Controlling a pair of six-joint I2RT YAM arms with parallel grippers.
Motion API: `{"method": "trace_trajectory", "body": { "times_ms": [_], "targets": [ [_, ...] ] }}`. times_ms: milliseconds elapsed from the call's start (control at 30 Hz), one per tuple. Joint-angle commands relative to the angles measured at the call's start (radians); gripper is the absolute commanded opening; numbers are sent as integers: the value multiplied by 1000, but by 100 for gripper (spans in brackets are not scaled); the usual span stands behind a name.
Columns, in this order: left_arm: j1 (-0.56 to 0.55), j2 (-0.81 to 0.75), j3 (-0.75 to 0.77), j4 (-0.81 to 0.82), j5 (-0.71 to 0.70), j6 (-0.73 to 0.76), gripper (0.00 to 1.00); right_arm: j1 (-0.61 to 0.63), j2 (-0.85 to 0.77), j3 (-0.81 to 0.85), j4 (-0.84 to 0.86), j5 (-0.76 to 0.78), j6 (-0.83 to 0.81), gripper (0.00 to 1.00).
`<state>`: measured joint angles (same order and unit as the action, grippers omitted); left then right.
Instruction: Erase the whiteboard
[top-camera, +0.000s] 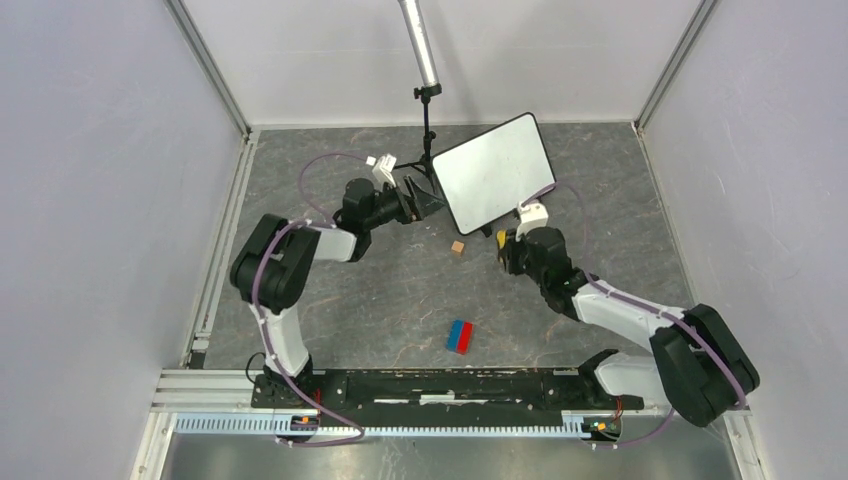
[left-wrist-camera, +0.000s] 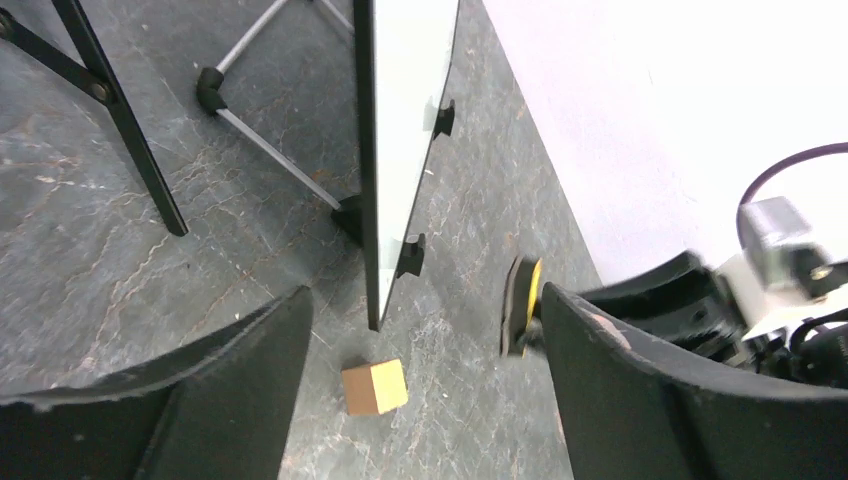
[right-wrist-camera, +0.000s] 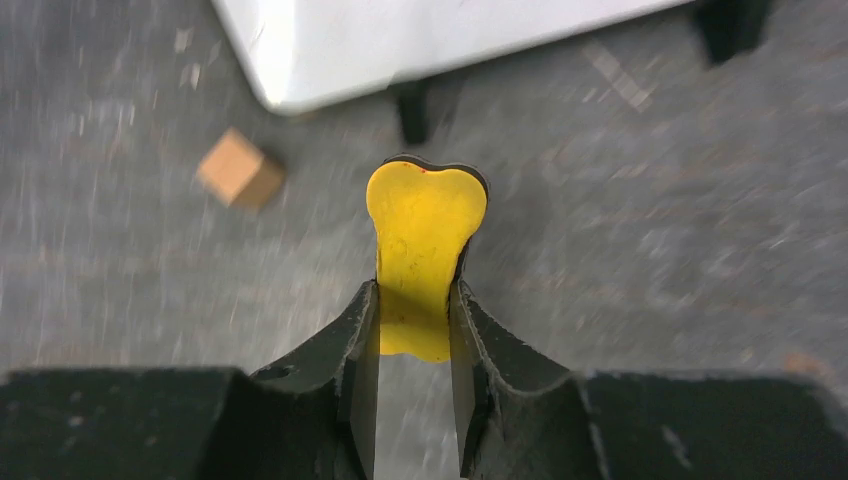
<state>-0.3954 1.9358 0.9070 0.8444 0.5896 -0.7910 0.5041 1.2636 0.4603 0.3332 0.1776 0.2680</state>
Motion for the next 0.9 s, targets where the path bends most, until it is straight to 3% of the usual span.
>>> {"method": "trace_trajectory", "body": {
  "times_ms": [0,133,233,333,467,667,867],
  "targets": [
    [-3,-180,-140,167,-146,31,99,77,-74,-36,-295,-73,-27,25],
    [-6,-358,-264,195,-172,-36,100,147,-163,-89,-393,-75,-36,27],
    [-6,-521,-370,158,-153,-75,100,162,-223,-124,-423,-63,-33,36],
    [-9,-751,-471,5,-193,-59,100,167,-277,-128,-454,-53,-44,61],
    [-9,-1093,-486,-397,-277,34,100,171,-377,-85,-525,-33,-63,97],
    [-9,-1445,-369,-831,-396,145,100,171,-513,69,-666,77,-108,98],
    [-9,-1519,-185,-1043,-469,289,100,170,-648,298,-729,133,-181,98]
  ]
}}
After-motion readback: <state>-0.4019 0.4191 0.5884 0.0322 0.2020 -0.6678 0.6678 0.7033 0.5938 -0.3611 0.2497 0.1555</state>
